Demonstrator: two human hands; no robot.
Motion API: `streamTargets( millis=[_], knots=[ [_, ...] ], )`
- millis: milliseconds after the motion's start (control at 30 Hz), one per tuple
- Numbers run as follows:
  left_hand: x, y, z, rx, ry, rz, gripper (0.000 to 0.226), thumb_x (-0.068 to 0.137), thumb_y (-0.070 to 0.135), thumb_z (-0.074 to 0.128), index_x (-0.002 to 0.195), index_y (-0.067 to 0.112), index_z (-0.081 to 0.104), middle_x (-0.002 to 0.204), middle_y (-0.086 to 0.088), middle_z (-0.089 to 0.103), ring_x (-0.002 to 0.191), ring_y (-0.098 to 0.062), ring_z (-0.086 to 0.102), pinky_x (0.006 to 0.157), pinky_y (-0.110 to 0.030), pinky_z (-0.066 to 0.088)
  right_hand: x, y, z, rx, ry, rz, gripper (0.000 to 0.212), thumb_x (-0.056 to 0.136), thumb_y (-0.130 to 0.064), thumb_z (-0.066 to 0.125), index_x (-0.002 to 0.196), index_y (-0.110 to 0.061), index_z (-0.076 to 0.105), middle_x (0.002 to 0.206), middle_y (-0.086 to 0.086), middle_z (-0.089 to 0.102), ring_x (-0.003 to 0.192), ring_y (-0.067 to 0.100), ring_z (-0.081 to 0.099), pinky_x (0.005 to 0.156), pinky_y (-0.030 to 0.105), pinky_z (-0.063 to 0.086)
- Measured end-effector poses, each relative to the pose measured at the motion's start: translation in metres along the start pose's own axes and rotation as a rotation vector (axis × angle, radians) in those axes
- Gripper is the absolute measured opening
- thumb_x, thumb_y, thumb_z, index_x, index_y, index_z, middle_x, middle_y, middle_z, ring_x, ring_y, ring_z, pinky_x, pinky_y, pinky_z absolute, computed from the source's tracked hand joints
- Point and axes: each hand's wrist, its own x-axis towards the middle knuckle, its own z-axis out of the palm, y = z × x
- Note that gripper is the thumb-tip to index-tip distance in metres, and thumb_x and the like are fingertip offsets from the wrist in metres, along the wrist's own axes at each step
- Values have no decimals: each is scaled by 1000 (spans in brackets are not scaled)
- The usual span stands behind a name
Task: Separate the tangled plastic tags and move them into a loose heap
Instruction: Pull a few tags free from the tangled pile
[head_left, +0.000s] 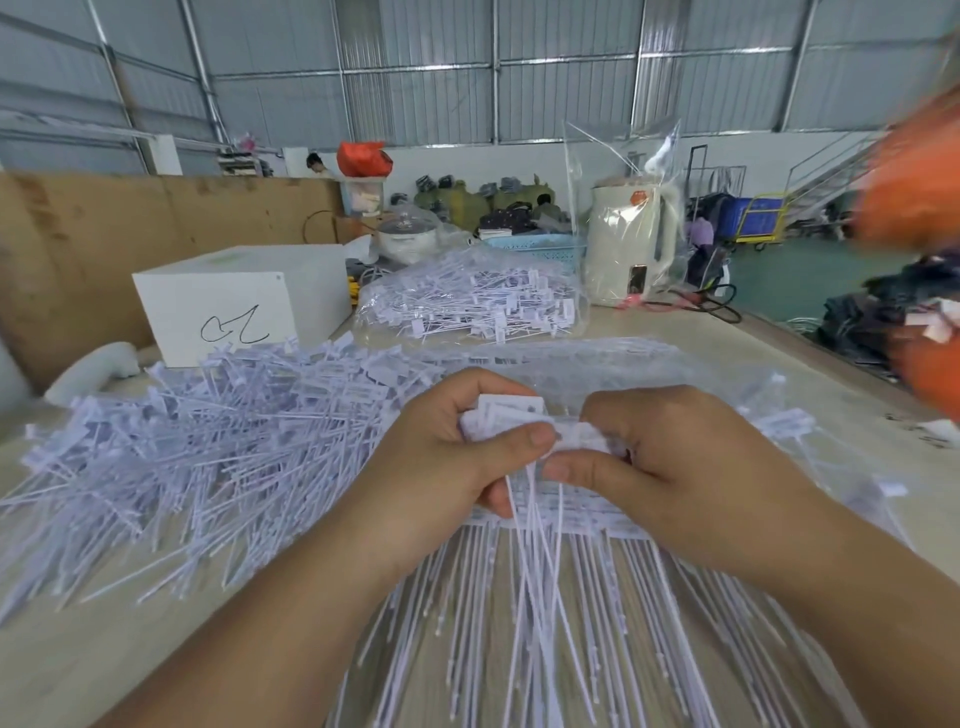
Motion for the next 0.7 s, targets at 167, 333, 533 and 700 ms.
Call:
streamTargets(
  millis=[167, 333, 533, 700],
  knots=[
    [-2, 6, 11, -323, 73, 22, 14, 63, 21, 73, 77, 20, 70, 54, 1, 54, 37, -7, 41, 41, -21, 46, 2, -11, 5, -67, 240, -2, 49, 87, -57, 56, 62, -30, 25, 50, -11, 25, 44, 9, 31, 43, 31, 28],
    [-5, 12, 16, -514, 105, -7, 9, 64, 20, 72, 72, 21, 70, 55, 2, 49, 37, -5, 38, 38, -19, 42, 1, -24, 12, -88, 429, -23, 45, 90, -48, 54, 64, -21, 29, 55, -12, 22, 45, 18, 29, 41, 29, 28],
    [-4, 10, 11, -756, 113, -157, 7, 70, 14, 70, 76, 13, 67, 59, -1, 49, 36, -3, 39, 35, -15, 42, 1, -28, 17, -152, 619, -46, 41, 94, -36, 57, 63, -19, 35, 59, -10, 26, 48, 14, 28, 47, 26, 23],
    [0, 7, 2, -593, 170, -154, 6, 78, 15, 69, 82, 14, 65, 59, 0, 47, 36, -4, 37, 35, -16, 39, 0, -15, 5, -43, 552, -28, 36, 94, -42, 52, 70, -16, 44, 54, -9, 30, 48, 12, 31, 47, 29, 24]
  ],
)
